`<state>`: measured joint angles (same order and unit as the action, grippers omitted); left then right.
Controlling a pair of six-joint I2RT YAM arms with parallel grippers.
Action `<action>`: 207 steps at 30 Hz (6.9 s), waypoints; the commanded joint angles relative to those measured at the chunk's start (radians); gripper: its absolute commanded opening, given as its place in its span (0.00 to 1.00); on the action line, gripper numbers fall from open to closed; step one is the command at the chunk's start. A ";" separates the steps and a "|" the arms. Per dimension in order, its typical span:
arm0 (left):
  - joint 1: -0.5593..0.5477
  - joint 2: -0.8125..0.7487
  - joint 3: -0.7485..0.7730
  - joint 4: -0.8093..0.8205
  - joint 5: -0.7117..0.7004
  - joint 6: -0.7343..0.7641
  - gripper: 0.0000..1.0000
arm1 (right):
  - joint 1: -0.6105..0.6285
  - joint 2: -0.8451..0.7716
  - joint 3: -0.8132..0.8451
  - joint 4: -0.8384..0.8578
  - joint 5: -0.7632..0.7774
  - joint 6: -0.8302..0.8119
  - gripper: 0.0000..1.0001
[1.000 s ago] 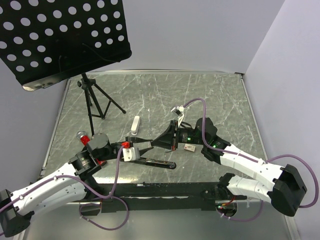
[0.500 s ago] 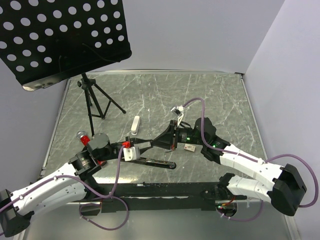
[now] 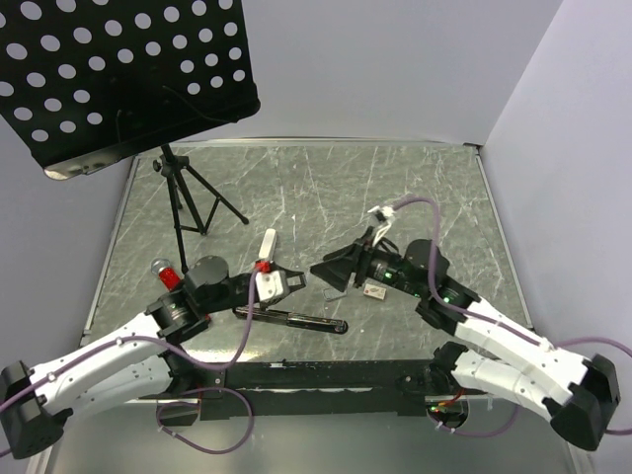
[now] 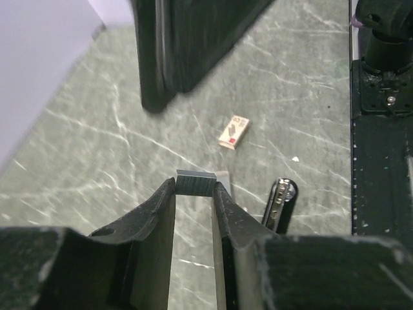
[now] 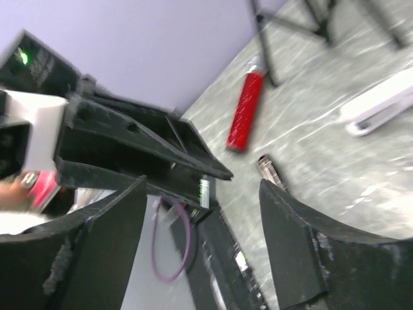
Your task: Load the staples into the stapler
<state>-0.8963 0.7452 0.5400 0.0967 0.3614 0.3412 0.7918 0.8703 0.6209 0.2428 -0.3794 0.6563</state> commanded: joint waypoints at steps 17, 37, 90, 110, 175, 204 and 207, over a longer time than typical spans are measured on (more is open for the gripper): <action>-0.193 0.722 0.402 -0.094 -0.263 -0.576 0.13 | -0.005 -0.454 -0.024 -0.965 0.919 0.247 0.84; -0.293 1.161 0.621 -0.212 -0.407 -0.673 0.21 | -0.005 -0.564 -0.013 -1.097 0.898 0.243 0.85; 0.250 -0.072 0.042 -0.046 -1.009 -0.601 0.99 | 0.211 0.636 0.428 -0.790 0.246 -0.575 0.81; 0.252 -0.228 -0.043 0.074 -1.086 -0.585 0.99 | 0.302 0.819 0.500 -0.708 0.439 -0.393 0.25; 0.252 -0.214 -0.037 0.064 -1.023 -0.599 0.99 | 0.040 0.782 0.422 -1.110 0.502 0.026 0.42; 0.252 -0.211 -0.038 0.066 -1.010 -0.597 0.99 | 0.006 0.843 0.355 -1.033 0.458 0.012 0.32; 0.252 -0.211 -0.038 0.063 -1.010 -0.597 0.99 | 0.006 0.834 0.343 -1.027 0.455 0.008 0.32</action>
<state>-0.6483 0.5385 0.4973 0.1310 -0.6659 -0.2531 0.8005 1.6939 0.9974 -0.7876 0.0841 0.6674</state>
